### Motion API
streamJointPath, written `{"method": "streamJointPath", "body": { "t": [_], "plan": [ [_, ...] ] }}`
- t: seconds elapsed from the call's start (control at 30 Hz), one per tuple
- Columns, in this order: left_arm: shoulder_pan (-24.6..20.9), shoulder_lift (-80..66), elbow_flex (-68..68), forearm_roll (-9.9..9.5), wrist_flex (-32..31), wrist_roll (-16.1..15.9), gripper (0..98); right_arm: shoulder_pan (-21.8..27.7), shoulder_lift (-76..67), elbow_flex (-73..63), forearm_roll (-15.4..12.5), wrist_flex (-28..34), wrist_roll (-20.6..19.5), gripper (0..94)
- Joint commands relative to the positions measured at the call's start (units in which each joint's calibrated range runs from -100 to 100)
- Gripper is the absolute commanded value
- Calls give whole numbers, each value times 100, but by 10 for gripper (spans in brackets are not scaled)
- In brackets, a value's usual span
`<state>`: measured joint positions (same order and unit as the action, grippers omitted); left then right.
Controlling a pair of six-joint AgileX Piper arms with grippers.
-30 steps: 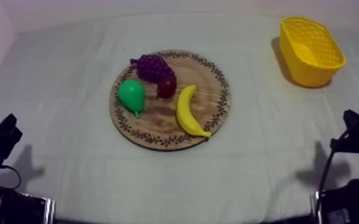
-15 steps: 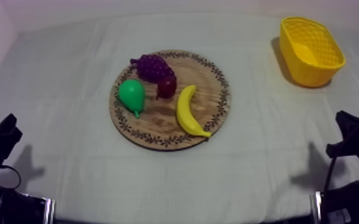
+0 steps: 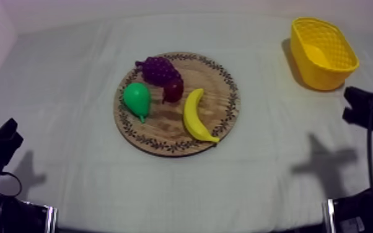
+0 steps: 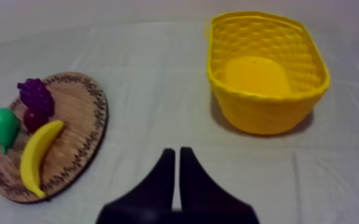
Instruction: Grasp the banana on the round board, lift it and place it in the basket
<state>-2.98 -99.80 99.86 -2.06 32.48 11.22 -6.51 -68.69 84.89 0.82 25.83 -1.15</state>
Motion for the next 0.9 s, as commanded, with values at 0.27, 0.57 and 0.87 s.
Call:
{"method": "streamJointPath", "body": {
  "t": [0.27, 0.57, 0.87],
  "plan": [
    [-3, -3, 3, -1, 2, -1, 1, -1041, 2603, -2414, 729, 693, -1402, 5],
    [-3, -3, 3, -1, 2, 1, 1, -1940, 3800, -3038, 972, 1159, -1919, 7],
    [-3, -3, 3, -1, 2, 0, 1, -2655, 4858, -3404, 1002, 1389, -2155, 10]
  ]
}}
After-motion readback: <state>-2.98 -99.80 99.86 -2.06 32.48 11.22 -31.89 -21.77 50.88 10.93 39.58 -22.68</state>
